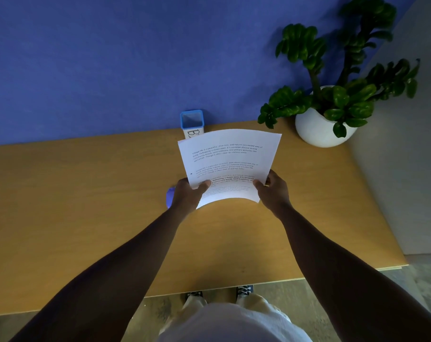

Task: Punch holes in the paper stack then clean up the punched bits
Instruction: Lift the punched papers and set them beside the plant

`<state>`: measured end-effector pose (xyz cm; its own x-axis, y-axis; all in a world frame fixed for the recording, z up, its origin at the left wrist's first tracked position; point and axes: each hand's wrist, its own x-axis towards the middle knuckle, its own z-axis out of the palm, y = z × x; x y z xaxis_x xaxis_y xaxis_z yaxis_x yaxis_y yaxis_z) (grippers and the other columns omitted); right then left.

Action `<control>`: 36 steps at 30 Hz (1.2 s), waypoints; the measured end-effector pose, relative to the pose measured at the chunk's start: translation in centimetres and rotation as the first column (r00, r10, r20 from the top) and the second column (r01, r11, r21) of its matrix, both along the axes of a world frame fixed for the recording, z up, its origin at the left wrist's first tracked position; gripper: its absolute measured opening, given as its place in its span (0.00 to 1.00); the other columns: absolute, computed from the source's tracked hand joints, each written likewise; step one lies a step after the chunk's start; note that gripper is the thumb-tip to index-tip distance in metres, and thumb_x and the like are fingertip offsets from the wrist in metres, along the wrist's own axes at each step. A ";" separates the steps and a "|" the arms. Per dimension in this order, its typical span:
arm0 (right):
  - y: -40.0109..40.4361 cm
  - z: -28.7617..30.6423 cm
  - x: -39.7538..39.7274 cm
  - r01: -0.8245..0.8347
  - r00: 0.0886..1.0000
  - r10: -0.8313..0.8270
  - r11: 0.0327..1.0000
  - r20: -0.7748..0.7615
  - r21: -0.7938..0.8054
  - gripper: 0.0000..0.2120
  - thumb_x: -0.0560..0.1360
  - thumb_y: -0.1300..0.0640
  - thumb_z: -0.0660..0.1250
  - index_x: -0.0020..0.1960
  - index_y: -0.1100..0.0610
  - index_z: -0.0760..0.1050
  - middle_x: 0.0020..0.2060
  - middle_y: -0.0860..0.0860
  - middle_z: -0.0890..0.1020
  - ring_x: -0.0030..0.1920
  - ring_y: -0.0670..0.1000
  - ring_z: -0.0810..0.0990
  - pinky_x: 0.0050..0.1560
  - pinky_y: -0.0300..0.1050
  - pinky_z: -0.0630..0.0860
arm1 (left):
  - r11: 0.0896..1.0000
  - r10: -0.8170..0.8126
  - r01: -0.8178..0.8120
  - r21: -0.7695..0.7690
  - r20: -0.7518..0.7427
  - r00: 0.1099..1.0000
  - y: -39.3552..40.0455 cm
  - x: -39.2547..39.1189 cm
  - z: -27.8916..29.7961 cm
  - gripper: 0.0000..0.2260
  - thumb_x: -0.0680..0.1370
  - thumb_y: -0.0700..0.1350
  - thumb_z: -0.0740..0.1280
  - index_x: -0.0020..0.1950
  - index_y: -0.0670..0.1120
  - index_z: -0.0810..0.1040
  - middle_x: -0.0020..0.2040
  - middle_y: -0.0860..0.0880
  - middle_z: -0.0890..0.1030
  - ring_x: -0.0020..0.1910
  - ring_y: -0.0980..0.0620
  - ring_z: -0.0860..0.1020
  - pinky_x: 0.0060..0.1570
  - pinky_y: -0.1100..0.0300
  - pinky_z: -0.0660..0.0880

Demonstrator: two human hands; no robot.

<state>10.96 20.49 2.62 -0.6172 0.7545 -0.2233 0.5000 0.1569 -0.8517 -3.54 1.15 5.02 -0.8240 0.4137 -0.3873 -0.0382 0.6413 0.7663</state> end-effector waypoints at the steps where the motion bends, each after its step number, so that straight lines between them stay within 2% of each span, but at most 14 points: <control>1: 0.1 0.2 -0.1 -0.002 1.000 0.002 1.000 -0.004 0.005 0.14 0.76 0.58 0.66 0.62 0.53 0.76 0.46 0.40 0.79 0.42 0.34 0.76 0.35 0.26 0.68 | 1.000 0.005 -0.005 0.004 -0.001 1.000 0.0 -0.1 0.0 0.21 0.70 0.65 0.69 0.56 0.55 0.82 0.46 0.56 0.85 0.37 0.49 0.80 0.37 0.56 0.75; 3: 0.2 0.6 -0.4 -0.009 1.000 0.009 1.000 -0.016 0.016 0.13 0.76 0.57 0.66 0.61 0.52 0.76 0.44 0.39 0.79 0.42 0.34 0.76 0.35 0.26 0.68 | 0.998 0.011 -0.012 0.066 0.011 1.000 0.0 -0.3 -0.2 0.21 0.69 0.65 0.68 0.56 0.55 0.82 0.46 0.57 0.85 0.39 0.52 0.81 0.39 0.55 0.78; 6: 0.3 1.2 -0.9 -0.040 0.999 0.040 0.999 -0.030 0.019 0.11 0.77 0.56 0.66 0.59 0.51 0.75 0.42 0.36 0.78 0.42 0.36 0.77 0.33 0.26 0.69 | 0.987 0.034 -0.043 0.156 0.056 0.998 0.1 -0.4 -0.3 0.17 0.71 0.60 0.70 0.55 0.53 0.83 0.49 0.56 0.86 0.50 0.52 0.84 0.52 0.51 0.81; 7: 0.3 1.3 -1.0 -0.051 0.998 0.052 0.998 -0.029 0.023 0.10 0.77 0.57 0.66 0.58 0.51 0.75 0.42 0.36 0.78 0.41 0.36 0.78 0.32 0.25 0.69 | 0.984 0.043 -0.054 0.172 0.068 0.997 0.1 -0.4 -0.4 0.16 0.73 0.58 0.71 0.55 0.52 0.83 0.49 0.56 0.86 0.50 0.52 0.84 0.51 0.53 0.81; 9: 0.3 1.4 -1.1 -0.065 0.998 0.066 0.998 -0.024 0.025 0.10 0.77 0.57 0.65 0.57 0.51 0.75 0.42 0.38 0.79 0.41 0.37 0.78 0.32 0.26 0.69 | 0.978 0.063 -0.079 0.195 0.087 0.994 0.2 -0.2 -0.5 0.13 0.75 0.54 0.71 0.56 0.49 0.83 0.46 0.56 0.86 0.47 0.53 0.84 0.38 0.63 0.79; 11: 0.3 1.3 -1.2 -0.079 0.997 0.079 0.997 -0.006 0.010 0.11 0.77 0.57 0.65 0.59 0.51 0.75 0.44 0.41 0.80 0.42 0.38 0.78 0.34 0.31 0.71 | 0.973 0.091 -0.112 0.200 0.111 0.990 0.3 0.1 -0.6 0.11 0.77 0.51 0.71 0.56 0.48 0.83 0.43 0.58 0.85 0.42 0.61 0.83 0.30 0.72 0.73; 15: 0.0 0.6 -0.8 -0.098 0.994 0.099 0.995 0.045 -0.023 0.10 0.76 0.56 0.65 0.57 0.49 0.75 0.42 0.35 0.78 0.40 0.36 0.78 0.33 0.31 0.70 | 0.972 0.109 -0.139 0.189 0.162 0.981 0.3 0.5 -1.7 0.08 0.77 0.46 0.71 0.55 0.47 0.82 0.41 0.61 0.82 0.35 0.70 0.80 0.29 0.77 0.71; 17: 0.1 0.2 -0.6 -0.096 0.993 0.099 0.995 0.067 -0.038 0.11 0.76 0.57 0.64 0.57 0.49 0.75 0.43 0.37 0.79 0.41 0.37 0.78 0.33 0.33 0.70 | 0.973 0.102 -0.137 0.186 0.186 0.977 0.5 0.6 -2.1 0.09 0.77 0.45 0.71 0.57 0.45 0.82 0.44 0.57 0.84 0.41 0.64 0.82 0.37 0.71 0.77; 18: 0.1 0.0 -0.5 -0.094 0.992 0.097 0.995 0.081 -0.044 0.11 0.76 0.56 0.64 0.58 0.49 0.75 0.43 0.39 0.79 0.41 0.38 0.78 0.33 0.34 0.70 | 0.974 0.099 -0.136 0.184 0.198 0.975 0.7 0.7 -2.2 0.11 0.77 0.45 0.71 0.58 0.44 0.81 0.48 0.53 0.85 0.46 0.57 0.83 0.44 0.65 0.78; 20: 0.4 -0.4 -0.4 -0.090 0.989 0.095 0.995 0.113 -0.050 0.11 0.77 0.57 0.62 0.58 0.49 0.75 0.43 0.40 0.79 0.40 0.39 0.77 0.32 0.36 0.69 | 0.972 0.093 -0.138 0.189 0.229 0.969 1.1 0.7 -2.6 0.12 0.78 0.44 0.71 0.60 0.44 0.81 0.52 0.50 0.85 0.51 0.50 0.82 0.48 0.60 0.78; 23: 1.1 -1.1 0.0 -0.066 0.986 0.074 0.996 0.148 -0.060 0.11 0.77 0.58 0.60 0.58 0.49 0.75 0.44 0.42 0.79 0.40 0.40 0.76 0.33 0.37 0.68 | 0.971 0.076 -0.129 0.202 0.252 0.965 1.9 0.7 -3.2 0.08 0.78 0.44 0.70 0.57 0.47 0.80 0.49 0.53 0.84 0.50 0.52 0.82 0.40 0.65 0.76; 28: 2.7 -2.1 0.9 -0.013 0.983 0.021 0.999 0.181 -0.045 0.14 0.78 0.59 0.59 0.62 0.53 0.74 0.49 0.46 0.79 0.44 0.49 0.78 0.35 0.38 0.71 | 0.983 0.038 -0.075 0.169 0.215 0.976 3.7 0.6 -4.1 0.11 0.78 0.43 0.69 0.60 0.45 0.81 0.50 0.51 0.84 0.46 0.55 0.81 0.41 0.63 0.76; 32: 4.5 -2.6 1.2 0.071 0.980 -0.062 0.997 0.191 -0.043 0.14 0.78 0.59 0.59 0.61 0.54 0.75 0.48 0.46 0.78 0.42 0.48 0.77 0.33 0.36 0.68 | 0.994 0.044 -0.062 0.090 0.193 0.980 5.6 -0.2 -4.7 0.06 0.78 0.45 0.69 0.52 0.46 0.83 0.44 0.51 0.83 0.41 0.53 0.80 0.36 0.63 0.74; 36: 6.5 -3.1 1.2 0.136 0.970 -0.119 0.988 0.211 -0.067 0.15 0.77 0.60 0.57 0.60 0.53 0.76 0.47 0.47 0.79 0.38 0.42 0.75 0.31 0.37 0.67 | 0.996 0.024 -0.042 0.072 0.229 0.973 7.7 -0.8 -5.0 0.06 0.79 0.44 0.68 0.52 0.45 0.84 0.43 0.49 0.83 0.36 0.53 0.78 0.37 0.62 0.73</control>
<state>12.13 26.96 -0.52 -0.4517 0.7984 -0.3981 0.6770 0.0161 -0.7359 -4.35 8.87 0.03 -0.7317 0.4232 -0.5343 -0.2372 0.5768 0.7817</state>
